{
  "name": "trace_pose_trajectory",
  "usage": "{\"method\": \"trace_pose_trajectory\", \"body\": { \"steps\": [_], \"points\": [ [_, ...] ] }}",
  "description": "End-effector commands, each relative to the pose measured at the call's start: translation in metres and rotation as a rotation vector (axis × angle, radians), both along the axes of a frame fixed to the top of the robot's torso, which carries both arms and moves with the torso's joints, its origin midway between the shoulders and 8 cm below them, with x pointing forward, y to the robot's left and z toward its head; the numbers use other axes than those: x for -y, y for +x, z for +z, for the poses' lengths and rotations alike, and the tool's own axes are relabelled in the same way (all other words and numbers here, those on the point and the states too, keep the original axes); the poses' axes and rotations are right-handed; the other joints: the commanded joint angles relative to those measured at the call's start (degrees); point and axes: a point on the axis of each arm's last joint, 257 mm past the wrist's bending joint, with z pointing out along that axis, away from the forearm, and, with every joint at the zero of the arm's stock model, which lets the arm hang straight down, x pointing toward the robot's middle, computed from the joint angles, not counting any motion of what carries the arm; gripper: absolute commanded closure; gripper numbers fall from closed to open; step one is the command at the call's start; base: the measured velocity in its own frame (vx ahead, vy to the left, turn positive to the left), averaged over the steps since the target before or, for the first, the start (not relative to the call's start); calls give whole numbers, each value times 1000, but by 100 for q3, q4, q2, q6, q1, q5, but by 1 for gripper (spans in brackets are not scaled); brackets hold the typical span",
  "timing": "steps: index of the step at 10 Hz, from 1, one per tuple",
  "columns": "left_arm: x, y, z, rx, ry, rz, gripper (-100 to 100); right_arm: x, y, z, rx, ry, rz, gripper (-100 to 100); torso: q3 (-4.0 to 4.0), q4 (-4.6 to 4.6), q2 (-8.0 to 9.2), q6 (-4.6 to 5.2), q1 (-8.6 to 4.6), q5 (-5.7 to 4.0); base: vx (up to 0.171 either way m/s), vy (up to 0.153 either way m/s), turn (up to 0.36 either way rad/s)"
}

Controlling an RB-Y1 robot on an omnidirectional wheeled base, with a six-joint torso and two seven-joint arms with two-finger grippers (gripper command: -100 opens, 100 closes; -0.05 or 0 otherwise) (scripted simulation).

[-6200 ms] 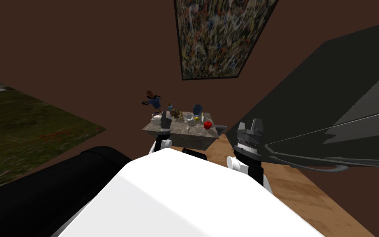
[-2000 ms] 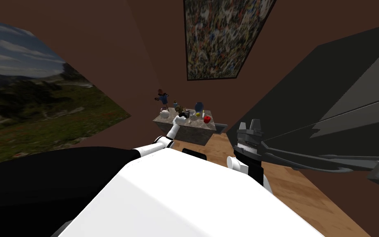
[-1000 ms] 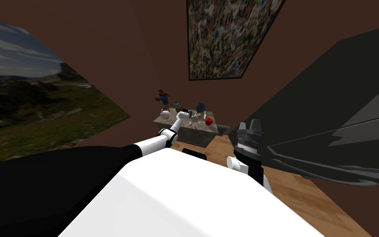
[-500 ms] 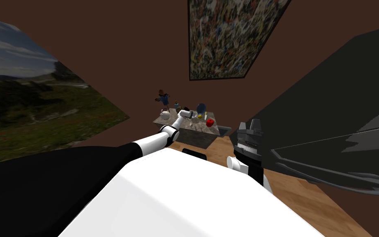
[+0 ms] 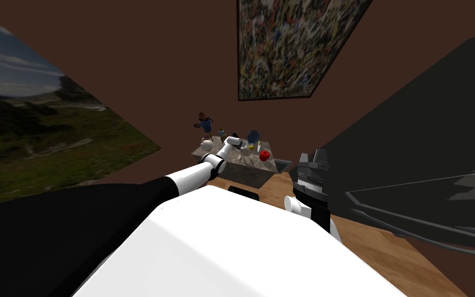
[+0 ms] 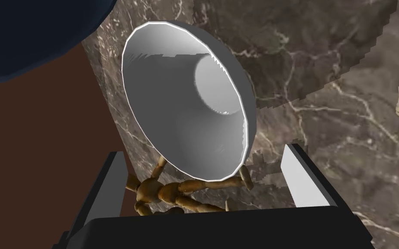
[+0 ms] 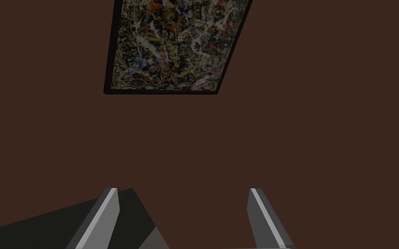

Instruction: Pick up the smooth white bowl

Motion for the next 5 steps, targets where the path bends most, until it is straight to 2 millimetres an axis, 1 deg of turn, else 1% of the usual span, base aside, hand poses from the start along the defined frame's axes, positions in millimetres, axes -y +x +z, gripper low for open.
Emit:
{"method": "trace_pose_trajectory", "body": {
  "steps": [1, 3, 4, 5],
  "points": [
    [5, -7, -5, -57, 15, -16, -100, 0, 0, 0, 0, 0, 0, 0, 0, 0, 0, 0, 0, 0, 81, 31, 38],
    [7, -17, -17, -127, 30, -32, -100, 0, 0, 0, 0, 0, 0, 0, -9, -3, -15, 0, 1, 1, 103, 13, 32],
    [7, -18, -20, -133, 31, -30, -100, 0, 0, 0, 0, 0, 0, 0, -10, -5, -17, 0, -4, 0, 55, 0, 10],
    [7, -24, -26, -165, 36, -36, -100, 0, 0, 0, 0, 0, 0, 0, -4, -2, -4, 0, -6, -1, 33, 9, 14]
  ]
}}
